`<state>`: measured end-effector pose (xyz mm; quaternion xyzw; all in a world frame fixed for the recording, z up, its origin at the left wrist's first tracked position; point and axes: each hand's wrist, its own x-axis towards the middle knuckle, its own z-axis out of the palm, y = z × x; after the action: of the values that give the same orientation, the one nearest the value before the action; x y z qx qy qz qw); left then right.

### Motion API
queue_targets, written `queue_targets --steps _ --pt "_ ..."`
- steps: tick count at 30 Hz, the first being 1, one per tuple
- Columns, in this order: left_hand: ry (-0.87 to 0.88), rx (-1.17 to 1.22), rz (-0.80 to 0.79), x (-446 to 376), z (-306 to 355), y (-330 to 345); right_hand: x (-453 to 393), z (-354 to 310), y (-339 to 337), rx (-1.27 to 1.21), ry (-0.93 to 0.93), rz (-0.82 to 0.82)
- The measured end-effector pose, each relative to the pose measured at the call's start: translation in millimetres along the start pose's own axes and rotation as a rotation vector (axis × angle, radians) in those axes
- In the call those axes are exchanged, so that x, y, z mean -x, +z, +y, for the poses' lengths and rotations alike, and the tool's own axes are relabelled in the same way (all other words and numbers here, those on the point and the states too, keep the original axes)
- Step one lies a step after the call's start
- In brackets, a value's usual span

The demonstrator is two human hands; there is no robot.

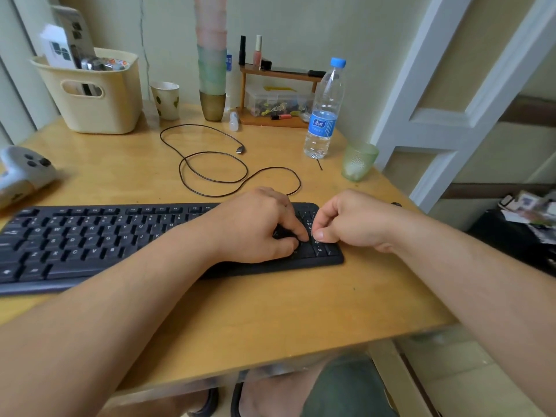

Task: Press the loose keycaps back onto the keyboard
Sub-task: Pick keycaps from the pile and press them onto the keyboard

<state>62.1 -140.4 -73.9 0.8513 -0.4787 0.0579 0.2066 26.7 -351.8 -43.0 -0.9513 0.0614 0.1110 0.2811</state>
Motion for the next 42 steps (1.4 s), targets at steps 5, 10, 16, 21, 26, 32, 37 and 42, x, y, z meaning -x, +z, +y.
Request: queue_targets --steps 5,10,16,21,26,32,37,42 --pt "0.001 0.003 0.004 0.3 0.6 0.0 1.5 -1.9 1.1 0.026 -0.027 0.013" --pt "-0.004 0.006 0.003 -0.2 0.5 1.4 -0.1 0.2 3.5 0.04 -0.012 0.041" --pt "-0.003 0.003 0.007 0.0 0.0 1.1 2.0 -3.3 -2.3 0.119 -0.061 -0.015" --pt "-0.002 0.003 0.011 0.0 1.2 1.0 0.6 -5.4 -0.9 0.147 -0.054 -0.001" --pt "-0.009 0.0 0.008 -0.4 1.5 1.8 -3.7 -6.8 -1.4 0.095 0.029 0.007" --pt "0.003 0.001 -0.007 -1.4 0.4 4.4 -6.7 -19.4 -5.7 0.089 0.1 -0.072" --pt "0.014 -0.017 -0.015 -1.8 -0.7 5.9 -13.5 -24.1 -7.6 0.126 0.127 -0.117" --pt "0.015 -0.022 -0.027 -1.6 -2.0 6.8 -12.3 -19.0 -6.2 0.102 0.113 -0.102"
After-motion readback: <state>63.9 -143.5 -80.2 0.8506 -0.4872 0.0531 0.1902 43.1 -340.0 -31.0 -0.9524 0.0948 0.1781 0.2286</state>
